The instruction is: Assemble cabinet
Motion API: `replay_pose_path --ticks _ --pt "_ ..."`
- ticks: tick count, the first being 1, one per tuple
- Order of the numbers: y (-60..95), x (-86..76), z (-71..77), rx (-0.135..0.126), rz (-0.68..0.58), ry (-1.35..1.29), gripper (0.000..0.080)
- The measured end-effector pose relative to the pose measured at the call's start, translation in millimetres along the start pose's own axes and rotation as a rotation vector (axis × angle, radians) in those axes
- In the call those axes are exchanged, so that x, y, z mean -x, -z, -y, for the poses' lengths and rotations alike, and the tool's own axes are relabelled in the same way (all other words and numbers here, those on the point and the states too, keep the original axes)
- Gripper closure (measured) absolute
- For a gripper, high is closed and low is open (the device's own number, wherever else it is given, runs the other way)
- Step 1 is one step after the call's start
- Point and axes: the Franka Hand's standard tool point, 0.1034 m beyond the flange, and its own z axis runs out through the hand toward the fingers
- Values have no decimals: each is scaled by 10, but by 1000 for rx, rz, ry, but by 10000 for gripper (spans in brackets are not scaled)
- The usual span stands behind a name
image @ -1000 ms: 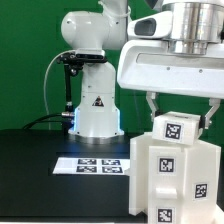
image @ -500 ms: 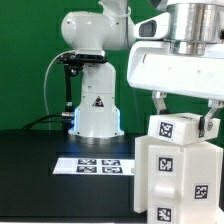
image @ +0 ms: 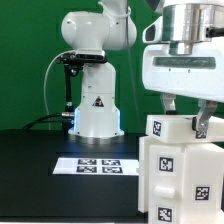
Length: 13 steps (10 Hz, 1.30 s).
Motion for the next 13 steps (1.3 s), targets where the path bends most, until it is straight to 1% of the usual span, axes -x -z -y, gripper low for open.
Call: replay_pose_path --ticks 1,2,4,5,6,9,13 --pt "-1 12 -8 -3 6 -133 243" --pt "-2 31 -1 -18 19 -237 243" --pt "-8 38 -9 -65 45 -466 243" --pt "-6 52 -14 -79 59 -569 243" --pt "-8 63 -19 -84 73 -657 243" --pt "-4 70 -19 -77 116 -760 243" --pt "3 83 -11 -80 136 -743 237"
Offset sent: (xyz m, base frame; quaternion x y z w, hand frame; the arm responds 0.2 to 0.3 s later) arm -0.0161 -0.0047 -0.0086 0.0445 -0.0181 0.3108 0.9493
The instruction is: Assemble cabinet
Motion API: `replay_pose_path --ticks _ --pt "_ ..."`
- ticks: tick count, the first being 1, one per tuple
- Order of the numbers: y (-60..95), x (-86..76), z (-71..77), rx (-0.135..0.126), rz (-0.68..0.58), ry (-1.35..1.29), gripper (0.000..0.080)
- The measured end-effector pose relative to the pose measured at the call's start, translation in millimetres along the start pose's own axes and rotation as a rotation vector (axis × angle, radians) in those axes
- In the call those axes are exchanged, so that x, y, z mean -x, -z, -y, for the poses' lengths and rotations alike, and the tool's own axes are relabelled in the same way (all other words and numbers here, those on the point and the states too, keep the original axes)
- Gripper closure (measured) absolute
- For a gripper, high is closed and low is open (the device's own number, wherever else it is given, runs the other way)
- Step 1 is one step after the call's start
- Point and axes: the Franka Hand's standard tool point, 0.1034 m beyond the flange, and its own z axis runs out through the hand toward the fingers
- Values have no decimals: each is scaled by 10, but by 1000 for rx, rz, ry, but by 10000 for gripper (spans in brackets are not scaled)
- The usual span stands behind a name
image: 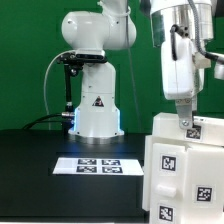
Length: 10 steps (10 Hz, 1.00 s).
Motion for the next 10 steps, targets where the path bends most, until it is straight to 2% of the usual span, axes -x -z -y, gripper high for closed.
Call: replay_pose_path --ticks 1,2,4,6,10 --pt "-7 2 -4 1 -1 1 237" --pt "4 12 -7 1 1 11 166" --pt "146 84 -55 22 16 87 154" --pt "264 171 -65 16 33 131 151" --pt "245 159 -66 13 33 414 151"
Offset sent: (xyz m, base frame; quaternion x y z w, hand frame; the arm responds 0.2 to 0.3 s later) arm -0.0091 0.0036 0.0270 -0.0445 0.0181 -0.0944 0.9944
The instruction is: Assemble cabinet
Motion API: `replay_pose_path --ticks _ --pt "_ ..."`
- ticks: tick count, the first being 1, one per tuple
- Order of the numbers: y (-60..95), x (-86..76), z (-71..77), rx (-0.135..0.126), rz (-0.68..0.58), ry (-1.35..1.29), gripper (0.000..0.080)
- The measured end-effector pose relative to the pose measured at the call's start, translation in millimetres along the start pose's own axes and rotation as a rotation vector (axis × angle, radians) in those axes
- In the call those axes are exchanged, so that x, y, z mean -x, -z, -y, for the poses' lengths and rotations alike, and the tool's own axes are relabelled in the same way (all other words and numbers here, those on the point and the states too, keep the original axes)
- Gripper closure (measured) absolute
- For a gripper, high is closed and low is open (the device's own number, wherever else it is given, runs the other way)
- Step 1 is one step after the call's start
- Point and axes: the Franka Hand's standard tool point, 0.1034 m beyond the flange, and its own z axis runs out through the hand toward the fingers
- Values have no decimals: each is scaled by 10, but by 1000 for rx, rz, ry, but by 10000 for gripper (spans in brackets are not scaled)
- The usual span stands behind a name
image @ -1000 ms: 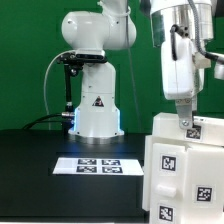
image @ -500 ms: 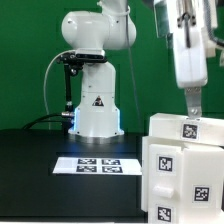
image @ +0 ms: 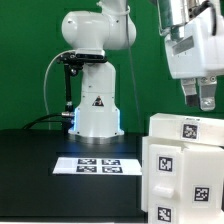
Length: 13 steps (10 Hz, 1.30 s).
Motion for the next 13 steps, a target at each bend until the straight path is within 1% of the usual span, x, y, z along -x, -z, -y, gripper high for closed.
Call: replay_pose_path --ticks 1,2,3,4,5,6,10,11,12,13 --pt "3 2 -7 9 0 63 151" --pt "37 30 -32 69 11 210 151" --pt "68 66 2 118 30 326 151" --pt "64 96 25 181 44 421 151" --pt "56 130 65 226 45 518 151" --pt "43 144 100 219 47 573 151" --pt "44 104 96 215 78 849 151" --pt "43 67 91 228 67 979 151" --pt "39 29 81 265 24 1127 151" --pt "36 49 76 281 13 1208 151"
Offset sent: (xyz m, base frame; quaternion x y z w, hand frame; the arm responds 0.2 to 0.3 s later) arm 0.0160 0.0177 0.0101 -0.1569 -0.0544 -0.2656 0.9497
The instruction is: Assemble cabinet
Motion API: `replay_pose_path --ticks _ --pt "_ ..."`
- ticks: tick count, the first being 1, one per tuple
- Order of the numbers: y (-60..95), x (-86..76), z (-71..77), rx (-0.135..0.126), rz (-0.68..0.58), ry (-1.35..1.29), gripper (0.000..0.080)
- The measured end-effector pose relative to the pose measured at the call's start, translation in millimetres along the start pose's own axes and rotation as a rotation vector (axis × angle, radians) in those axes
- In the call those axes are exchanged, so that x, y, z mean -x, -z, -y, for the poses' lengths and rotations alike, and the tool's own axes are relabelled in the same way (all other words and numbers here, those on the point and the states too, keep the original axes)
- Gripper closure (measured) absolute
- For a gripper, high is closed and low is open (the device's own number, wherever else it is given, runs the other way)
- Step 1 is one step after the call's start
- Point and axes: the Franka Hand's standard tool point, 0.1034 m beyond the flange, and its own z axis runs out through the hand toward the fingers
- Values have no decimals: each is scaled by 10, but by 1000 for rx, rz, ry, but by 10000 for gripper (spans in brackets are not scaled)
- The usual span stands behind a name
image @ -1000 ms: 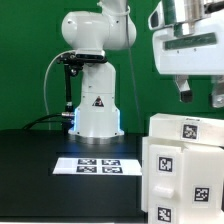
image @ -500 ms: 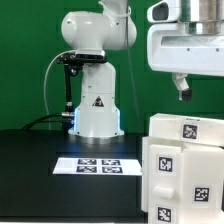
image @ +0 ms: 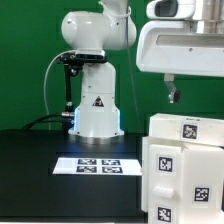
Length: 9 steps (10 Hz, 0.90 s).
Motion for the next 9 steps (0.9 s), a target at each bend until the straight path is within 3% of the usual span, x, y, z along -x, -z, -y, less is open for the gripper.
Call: replay_pose_path --ticks 2,3,9 --pt "31 -22 4 51 -21 261 151" --pt "40 -33 13 62 -23 366 151" --pt "42 -90 -63 80 -7 835 151"
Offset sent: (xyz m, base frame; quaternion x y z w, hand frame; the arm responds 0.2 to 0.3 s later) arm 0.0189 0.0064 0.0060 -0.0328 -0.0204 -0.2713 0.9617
